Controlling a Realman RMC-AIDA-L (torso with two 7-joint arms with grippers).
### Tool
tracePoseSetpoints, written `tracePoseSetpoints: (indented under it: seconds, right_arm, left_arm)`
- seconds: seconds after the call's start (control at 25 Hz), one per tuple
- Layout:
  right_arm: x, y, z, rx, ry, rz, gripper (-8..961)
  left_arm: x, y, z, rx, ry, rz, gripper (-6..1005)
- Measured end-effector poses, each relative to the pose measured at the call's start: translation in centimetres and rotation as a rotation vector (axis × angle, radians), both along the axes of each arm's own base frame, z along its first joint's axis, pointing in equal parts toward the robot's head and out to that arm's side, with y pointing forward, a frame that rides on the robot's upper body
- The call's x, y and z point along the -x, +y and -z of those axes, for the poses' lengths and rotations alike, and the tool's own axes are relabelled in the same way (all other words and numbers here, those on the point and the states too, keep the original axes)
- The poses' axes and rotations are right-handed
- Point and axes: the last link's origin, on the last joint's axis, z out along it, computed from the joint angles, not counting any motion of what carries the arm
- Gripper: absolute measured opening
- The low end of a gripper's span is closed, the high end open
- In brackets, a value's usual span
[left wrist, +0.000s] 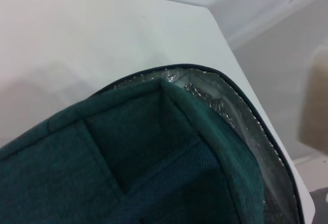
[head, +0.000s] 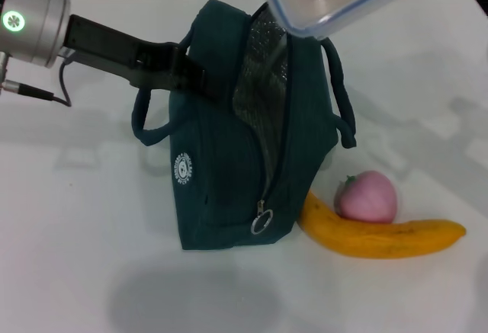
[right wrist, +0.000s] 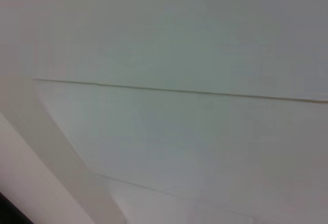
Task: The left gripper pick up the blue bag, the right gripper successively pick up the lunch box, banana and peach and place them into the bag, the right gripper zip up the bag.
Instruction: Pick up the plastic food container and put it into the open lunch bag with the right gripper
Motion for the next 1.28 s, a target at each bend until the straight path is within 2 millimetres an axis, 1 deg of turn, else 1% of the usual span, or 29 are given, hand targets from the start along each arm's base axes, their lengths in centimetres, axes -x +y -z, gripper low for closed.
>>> tracePoseSetpoints:
  seconds: [0.24, 0.48, 0.6, 0.76, 1.04, 1.24, 1.28]
  right_arm:
    - [0.0, 1.3, 1.9, 0.034, -0.140, 0.050, 96]
    - [-0.5, 1.4, 3.4, 0.052, -0.234, 0.082, 114]
    - [-0.9, 1.4, 3.9, 0.069, -0.267, 0.094, 124]
    - [-1.1, 1.6, 4.4, 0.084, -0.303, 0.110, 136]
    - [0.3, 2.4, 4.6, 0.061, -0.338, 0.068, 158]
    - [0.5, 2.6, 4.6, 0.052, -0.343, 0.063, 173]
    - [0.5, 2.6, 4.5, 0.050, -0.344, 0.062, 227]
  left_arm:
    - [-0.4, 0.2, 0.7, 0.016, -0.008, 0.024, 35]
    - [-0.5, 0.4, 0.6, 0.002, -0.013, 0.043, 35]
    - [-0.2, 0.6, 0.3, -0.019, -0.015, 0.031, 35]
    - [-0.1, 0.7, 0.3, -0.024, -0.014, 0.029, 35]
    - [-0.2, 0.7, 0.2, -0.025, -0.011, 0.031, 35]
    - [-0.2, 0.7, 0.2, -0.024, -0.010, 0.032, 35]
    - [-0.2, 0.7, 0.2, -0.024, -0.010, 0.031, 35]
